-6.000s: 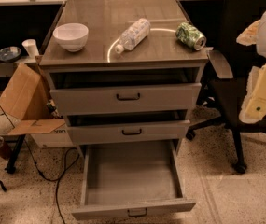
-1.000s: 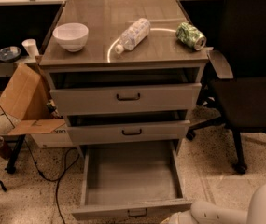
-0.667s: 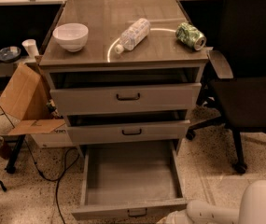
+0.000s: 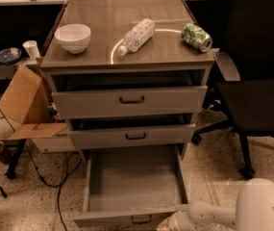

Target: Close bottom drawer

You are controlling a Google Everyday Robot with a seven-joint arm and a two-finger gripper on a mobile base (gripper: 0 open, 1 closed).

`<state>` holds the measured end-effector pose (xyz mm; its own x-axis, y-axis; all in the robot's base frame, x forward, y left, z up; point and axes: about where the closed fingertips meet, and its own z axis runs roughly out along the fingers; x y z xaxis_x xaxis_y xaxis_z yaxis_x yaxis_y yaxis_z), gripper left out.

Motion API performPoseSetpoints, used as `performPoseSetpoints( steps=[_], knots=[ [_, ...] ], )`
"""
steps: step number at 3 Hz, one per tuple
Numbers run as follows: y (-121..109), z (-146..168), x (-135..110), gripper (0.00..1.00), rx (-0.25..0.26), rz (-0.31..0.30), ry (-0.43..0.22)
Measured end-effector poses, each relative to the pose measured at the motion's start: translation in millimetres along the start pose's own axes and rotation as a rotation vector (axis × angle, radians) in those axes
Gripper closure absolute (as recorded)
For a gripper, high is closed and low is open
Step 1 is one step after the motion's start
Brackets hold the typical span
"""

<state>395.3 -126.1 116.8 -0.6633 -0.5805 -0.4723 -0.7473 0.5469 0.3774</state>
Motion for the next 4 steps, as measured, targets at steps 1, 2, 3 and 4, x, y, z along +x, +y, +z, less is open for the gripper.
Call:
performPoseSetpoints(
  steps=[1,2,3,4],
  knots=[
    [-20,2,-13,1.00,0.025,-0.045,0.008],
    [-24,1,-17,1.00,0.030,-0.064,0.007],
    [-32,-1,-25,1.00,0.041,-0.106,0.006],
    [-43,-9,-47,1.00,0.080,-0.189,0.009]
  ],
)
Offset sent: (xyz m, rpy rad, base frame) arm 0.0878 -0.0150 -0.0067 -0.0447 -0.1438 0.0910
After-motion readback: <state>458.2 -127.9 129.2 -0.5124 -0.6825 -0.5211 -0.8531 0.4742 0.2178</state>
